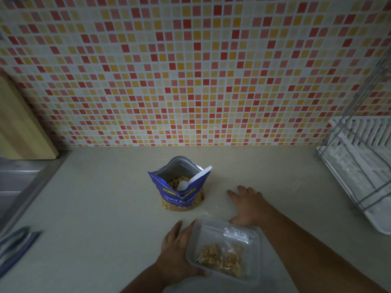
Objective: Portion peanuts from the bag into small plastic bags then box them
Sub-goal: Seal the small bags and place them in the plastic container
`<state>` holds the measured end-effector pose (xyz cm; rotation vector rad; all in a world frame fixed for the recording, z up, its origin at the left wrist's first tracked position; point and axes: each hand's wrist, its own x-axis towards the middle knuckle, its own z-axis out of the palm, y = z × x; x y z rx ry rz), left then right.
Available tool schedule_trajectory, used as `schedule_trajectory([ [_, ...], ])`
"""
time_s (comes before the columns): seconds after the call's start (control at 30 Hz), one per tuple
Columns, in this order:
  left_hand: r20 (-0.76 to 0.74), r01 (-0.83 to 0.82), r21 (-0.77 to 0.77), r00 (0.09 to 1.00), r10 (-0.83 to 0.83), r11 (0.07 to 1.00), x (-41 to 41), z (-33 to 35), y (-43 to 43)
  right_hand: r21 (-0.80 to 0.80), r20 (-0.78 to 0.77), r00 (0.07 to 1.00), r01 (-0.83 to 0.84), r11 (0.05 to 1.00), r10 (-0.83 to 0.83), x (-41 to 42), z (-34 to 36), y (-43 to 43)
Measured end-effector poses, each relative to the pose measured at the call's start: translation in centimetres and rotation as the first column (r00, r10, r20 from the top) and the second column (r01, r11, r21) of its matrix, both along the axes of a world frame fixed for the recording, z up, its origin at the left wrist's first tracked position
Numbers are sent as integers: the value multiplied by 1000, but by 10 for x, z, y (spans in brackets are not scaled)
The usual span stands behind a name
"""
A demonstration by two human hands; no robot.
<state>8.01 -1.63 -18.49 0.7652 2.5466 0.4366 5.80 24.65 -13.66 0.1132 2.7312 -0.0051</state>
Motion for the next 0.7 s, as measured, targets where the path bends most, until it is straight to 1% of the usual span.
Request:
schedule_trajectory([
  [0.13, 12, -29, 32, 1000, 28, 999, 1, 3, 0, 14, 15, 999, 44, 999, -44, 3, 2, 6],
  [0.23, 18, -30, 27, 999, 29, 999, 2, 5, 2, 25, 23, 999, 32, 999, -33, 6, -1, 9],
  [0.33, 16, -31, 14, 999, 30, 999, 3, 6, 3, -6, 27, 999, 19, 1000, -19, 6, 0, 7],
  [0.43, 26, -29, 22, 999, 29, 999, 3, 8, 2, 5, 10, 1000, 9, 1000, -9, 6, 1, 3],
  [0.57, 27, -30, 39, 999, 29, 999, 2, 7, 1, 23, 16, 998, 56, 998, -56, 7, 3, 1],
  [0.7, 31, -33, 45, 999, 31, 998, 2, 6, 0, -4, 18, 992, 129, 992, -129, 5, 23, 4],
])
